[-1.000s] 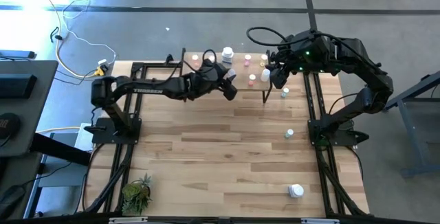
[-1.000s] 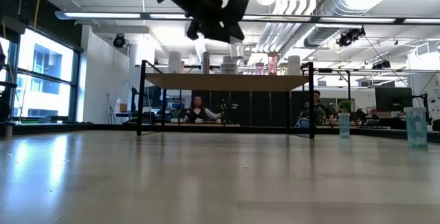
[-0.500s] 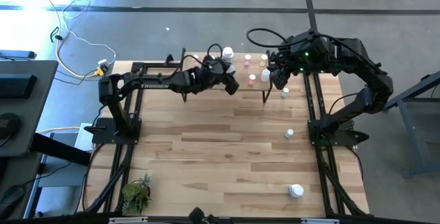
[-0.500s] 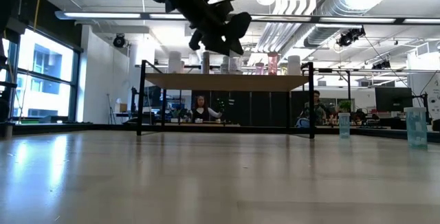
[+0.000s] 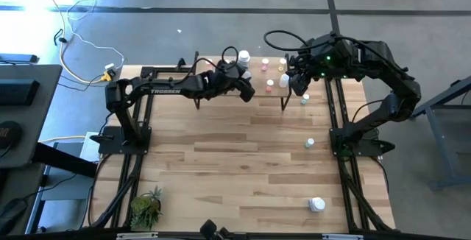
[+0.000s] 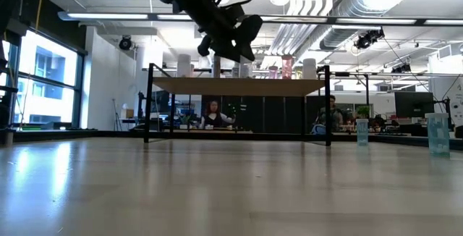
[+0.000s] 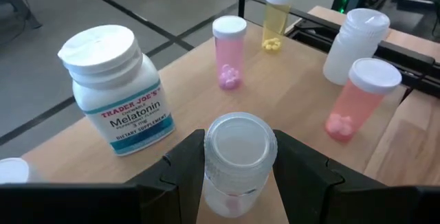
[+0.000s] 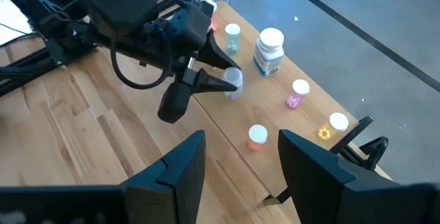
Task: Pick and place medicine bottles onto shelf by color
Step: Put the white pill bottle on the shelf
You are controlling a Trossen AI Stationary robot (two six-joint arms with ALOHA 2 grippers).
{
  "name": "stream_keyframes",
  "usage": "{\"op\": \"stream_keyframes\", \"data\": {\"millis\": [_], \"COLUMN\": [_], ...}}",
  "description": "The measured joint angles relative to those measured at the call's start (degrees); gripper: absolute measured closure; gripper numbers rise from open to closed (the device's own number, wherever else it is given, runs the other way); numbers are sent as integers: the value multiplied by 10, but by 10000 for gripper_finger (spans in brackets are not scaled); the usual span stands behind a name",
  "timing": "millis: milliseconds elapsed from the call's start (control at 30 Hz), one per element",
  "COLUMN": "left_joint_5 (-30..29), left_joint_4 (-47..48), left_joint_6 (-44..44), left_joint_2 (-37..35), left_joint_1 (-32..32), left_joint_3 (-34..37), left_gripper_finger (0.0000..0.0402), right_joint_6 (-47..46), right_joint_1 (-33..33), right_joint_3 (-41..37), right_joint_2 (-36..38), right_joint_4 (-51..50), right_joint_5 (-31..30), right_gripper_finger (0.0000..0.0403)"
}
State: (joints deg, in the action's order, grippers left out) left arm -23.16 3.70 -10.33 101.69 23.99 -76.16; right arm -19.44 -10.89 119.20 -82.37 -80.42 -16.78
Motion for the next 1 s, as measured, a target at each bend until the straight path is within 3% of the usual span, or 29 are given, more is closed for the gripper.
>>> {"op": "stream_keyframes", "data": {"millis": [667, 1000], "left_joint_5": [-6, -5], "left_joint_4": [7, 8], "left_joint_6": [0, 0], "left_joint_2": [7, 7], "left_joint_1": [5, 4], "left_joint_3": [0, 0], "left_gripper_finger": [258, 210], "right_joint_6": [0, 0], "right_joint_1": [0, 0], "right_joint_3": [0, 0], "right_joint_2": [0, 0], "right_joint_4": [-2, -4], "right_joint_5": [0, 0], "right_gripper_finger": [229, 229]}}
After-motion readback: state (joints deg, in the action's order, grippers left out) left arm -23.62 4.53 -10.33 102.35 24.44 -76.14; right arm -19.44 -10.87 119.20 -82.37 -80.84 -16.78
